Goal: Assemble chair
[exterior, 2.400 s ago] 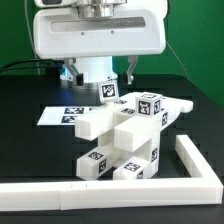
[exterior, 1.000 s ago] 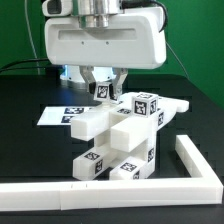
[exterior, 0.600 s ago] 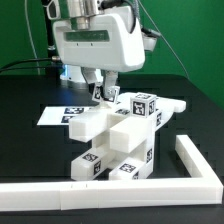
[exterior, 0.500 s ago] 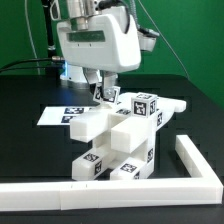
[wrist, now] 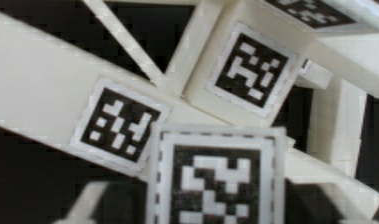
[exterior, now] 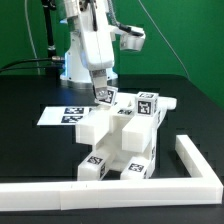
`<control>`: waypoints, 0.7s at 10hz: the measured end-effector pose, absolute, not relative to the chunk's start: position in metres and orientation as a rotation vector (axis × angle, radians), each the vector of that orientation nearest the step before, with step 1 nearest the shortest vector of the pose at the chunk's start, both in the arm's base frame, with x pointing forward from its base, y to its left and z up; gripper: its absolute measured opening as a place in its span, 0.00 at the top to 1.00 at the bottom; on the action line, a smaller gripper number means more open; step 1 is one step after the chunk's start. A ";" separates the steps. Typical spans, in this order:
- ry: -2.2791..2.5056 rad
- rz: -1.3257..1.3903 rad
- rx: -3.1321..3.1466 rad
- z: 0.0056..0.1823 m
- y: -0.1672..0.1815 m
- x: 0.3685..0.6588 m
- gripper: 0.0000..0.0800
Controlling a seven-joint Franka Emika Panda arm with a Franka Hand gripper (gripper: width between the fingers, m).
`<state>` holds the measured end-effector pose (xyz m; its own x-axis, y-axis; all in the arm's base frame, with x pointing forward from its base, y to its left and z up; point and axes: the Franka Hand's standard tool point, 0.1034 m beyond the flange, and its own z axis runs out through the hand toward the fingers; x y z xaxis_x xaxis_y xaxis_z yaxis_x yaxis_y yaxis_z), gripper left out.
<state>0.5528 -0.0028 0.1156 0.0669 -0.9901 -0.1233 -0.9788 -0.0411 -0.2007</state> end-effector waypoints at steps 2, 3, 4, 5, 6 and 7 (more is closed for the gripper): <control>1.957 -0.077 -2.155 0.115 -0.003 0.553 0.22; 1.825 -0.027 -2.295 0.116 0.003 0.549 0.22; 1.639 -0.017 -2.454 0.119 0.007 0.549 0.19; 1.404 -0.001 -2.629 0.121 0.012 0.547 0.19; 1.281 -0.003 -2.693 0.121 0.013 0.547 0.19; 1.186 -0.013 -2.738 0.120 0.011 0.547 0.19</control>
Offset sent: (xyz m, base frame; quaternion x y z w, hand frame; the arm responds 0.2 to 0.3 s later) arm -0.0046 0.0151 0.0107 -0.0673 -0.0461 -0.2758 0.9578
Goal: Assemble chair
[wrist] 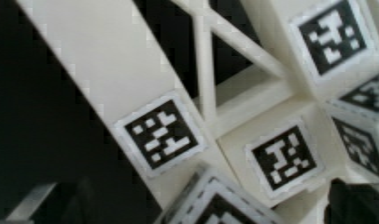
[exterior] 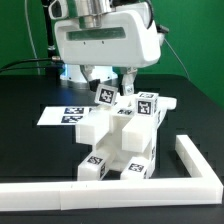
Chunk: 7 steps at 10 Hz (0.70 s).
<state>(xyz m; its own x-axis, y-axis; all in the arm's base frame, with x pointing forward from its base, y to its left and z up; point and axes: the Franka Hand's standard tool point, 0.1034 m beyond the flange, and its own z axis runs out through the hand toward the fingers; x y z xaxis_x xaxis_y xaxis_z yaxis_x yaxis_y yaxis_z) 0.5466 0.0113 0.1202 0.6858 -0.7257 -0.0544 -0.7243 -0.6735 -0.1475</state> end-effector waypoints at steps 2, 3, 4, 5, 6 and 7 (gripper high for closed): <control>0.960 -0.030 -2.841 0.119 0.009 0.546 0.19; 0.666 -0.040 -2.977 0.116 0.005 0.545 0.19; 0.364 -0.048 -3.083 0.115 0.004 0.548 0.19; 0.339 -0.052 -3.092 0.114 0.004 0.550 0.19; 0.392 -0.051 -3.086 0.114 0.003 0.550 0.19; 0.403 -0.050 -3.085 0.114 0.003 0.550 0.32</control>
Offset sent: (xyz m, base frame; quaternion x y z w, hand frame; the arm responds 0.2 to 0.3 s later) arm 0.0099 -0.0069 -0.0009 -0.1152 0.0323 -0.4160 0.9015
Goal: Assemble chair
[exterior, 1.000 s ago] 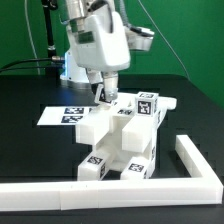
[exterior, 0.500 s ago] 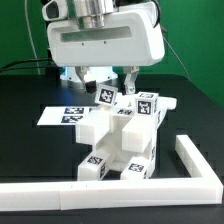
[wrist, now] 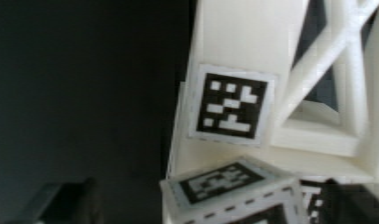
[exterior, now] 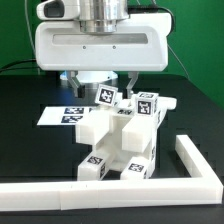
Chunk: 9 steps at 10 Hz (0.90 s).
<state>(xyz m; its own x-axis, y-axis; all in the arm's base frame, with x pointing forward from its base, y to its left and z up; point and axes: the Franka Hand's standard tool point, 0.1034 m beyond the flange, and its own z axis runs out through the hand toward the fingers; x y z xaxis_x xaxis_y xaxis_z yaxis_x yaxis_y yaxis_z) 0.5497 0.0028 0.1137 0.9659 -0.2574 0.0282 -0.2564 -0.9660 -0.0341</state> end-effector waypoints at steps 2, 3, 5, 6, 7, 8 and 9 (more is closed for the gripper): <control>0.605 -0.046 -3.049 0.113 0.003 0.550 0.55; 0.659 -0.045 -3.037 0.113 0.003 0.550 0.65; 0.848 -0.041 -2.987 0.113 0.004 0.549 0.65; 0.955 -0.039 -2.954 0.113 0.004 0.549 0.65; 1.050 -0.036 -2.921 0.113 0.004 0.549 0.65; 1.166 -0.033 -2.874 0.113 0.005 0.549 0.65; 1.339 -0.024 -2.795 0.113 0.006 0.550 0.65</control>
Offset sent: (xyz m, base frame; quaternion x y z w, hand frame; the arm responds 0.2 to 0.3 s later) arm 0.0000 0.0000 0.0000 0.0000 0.0000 0.1938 0.9810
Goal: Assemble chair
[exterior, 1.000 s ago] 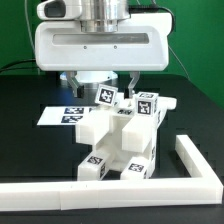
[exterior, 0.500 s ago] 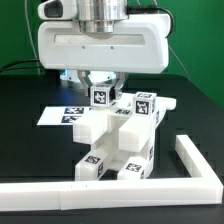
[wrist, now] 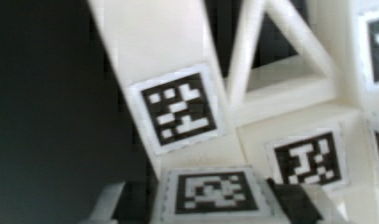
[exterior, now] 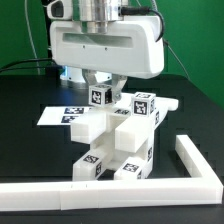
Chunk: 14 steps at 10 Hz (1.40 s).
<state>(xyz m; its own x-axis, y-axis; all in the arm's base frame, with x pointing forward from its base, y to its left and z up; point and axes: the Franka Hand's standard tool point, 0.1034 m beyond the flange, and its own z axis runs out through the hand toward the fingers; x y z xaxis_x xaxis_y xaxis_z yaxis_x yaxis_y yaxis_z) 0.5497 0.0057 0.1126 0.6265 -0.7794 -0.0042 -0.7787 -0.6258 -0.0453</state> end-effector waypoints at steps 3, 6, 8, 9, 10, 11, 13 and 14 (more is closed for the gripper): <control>1.917 -0.008 -2.396 0.112 0.013 0.551 0.65; 1.998 -0.011 -2.318 0.112 0.017 0.552 0.65; 1.863 -0.020 -2.433 0.112 0.015 0.552 0.35; 1.631 -0.030 -2.596 0.112 0.012 0.552 0.24; 1.352 -0.035 -2.755 0.113 0.011 0.552 0.20; 1.159 -0.040 -2.843 0.113 0.012 0.549 0.20; 0.948 -0.048 -2.926 0.111 0.010 0.544 0.19; 0.832 -0.052 -2.964 0.110 0.010 0.544 0.19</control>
Offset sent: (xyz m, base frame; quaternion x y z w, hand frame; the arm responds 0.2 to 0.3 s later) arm 0.0038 0.0040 0.0002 0.0168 0.0440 0.3497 0.9357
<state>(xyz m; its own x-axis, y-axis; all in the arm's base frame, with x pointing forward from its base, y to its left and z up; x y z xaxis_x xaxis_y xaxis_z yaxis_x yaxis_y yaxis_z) 0.5441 0.0097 0.1105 0.8536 -0.5206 0.0156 -0.5185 -0.8523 -0.0690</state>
